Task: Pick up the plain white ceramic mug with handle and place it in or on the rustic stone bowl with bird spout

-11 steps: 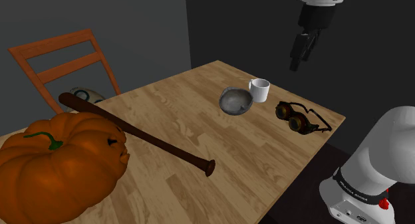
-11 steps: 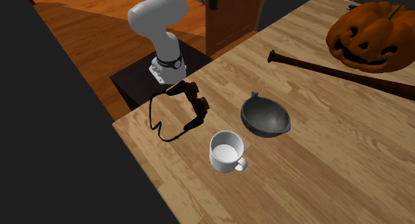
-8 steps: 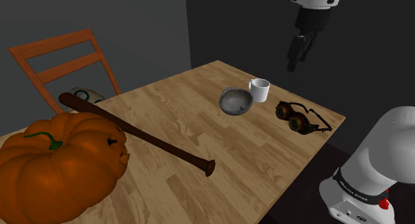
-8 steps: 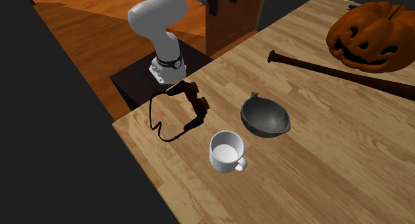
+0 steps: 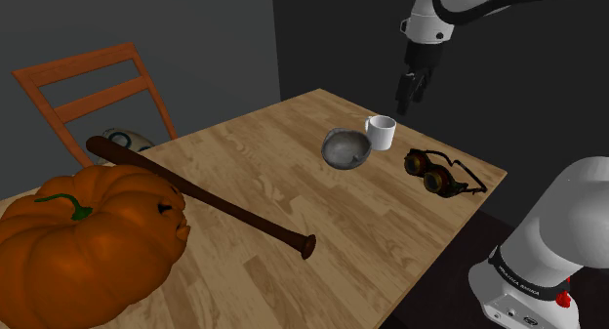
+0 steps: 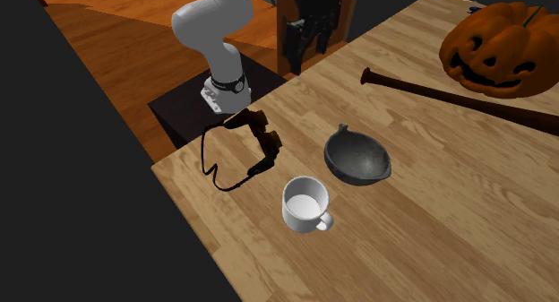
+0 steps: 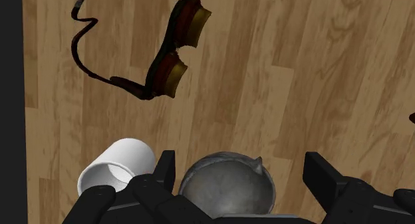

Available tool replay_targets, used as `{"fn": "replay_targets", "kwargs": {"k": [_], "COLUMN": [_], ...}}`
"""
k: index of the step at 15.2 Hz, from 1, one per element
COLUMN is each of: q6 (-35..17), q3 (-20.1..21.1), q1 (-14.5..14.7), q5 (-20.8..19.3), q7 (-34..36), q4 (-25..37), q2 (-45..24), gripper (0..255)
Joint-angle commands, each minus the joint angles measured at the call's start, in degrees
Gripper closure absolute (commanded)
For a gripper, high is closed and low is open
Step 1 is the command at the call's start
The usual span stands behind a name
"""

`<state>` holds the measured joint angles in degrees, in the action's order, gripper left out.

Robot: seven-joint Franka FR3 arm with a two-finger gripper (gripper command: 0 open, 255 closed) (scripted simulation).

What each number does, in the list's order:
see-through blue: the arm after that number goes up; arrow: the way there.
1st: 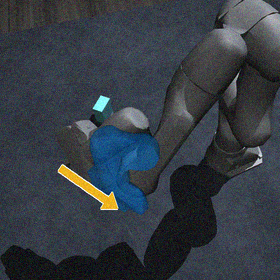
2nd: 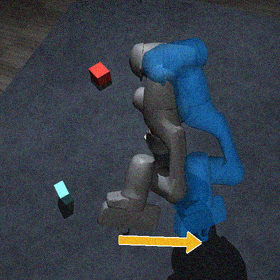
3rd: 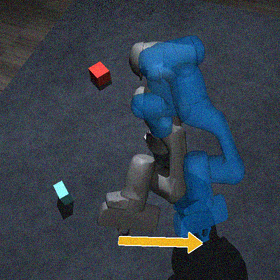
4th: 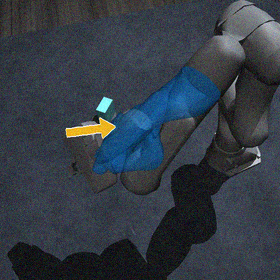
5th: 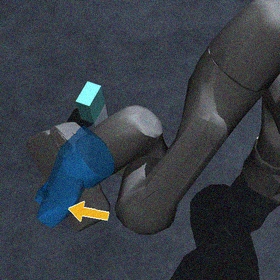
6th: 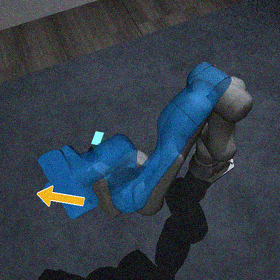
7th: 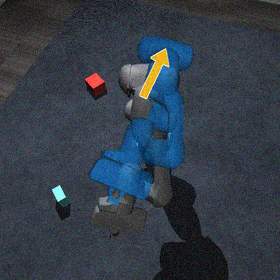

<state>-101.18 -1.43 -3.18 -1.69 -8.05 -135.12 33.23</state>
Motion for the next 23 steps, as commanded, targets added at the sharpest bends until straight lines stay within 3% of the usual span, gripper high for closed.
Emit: {"fn": "replay_targets", "kwargs": {"k": [1,9,18,23], "q6": [-3.25,-14.16,-22.49,-26.21], "q3": [-1.10,-4.83,-7.76,-7.76], "q1": [-0.54,-2.18,-4.06,-4.19], "q5": [-0.63,-1.64,0.01,0.30], "q7": [-1.22,-5.55,-10.78,-11.00], "q4": [-0.38,3.27,12.74,10.88], "q2": [-2.99,-18.29,-36.99,-38.87], "gripper": [0,0,0,0]}}
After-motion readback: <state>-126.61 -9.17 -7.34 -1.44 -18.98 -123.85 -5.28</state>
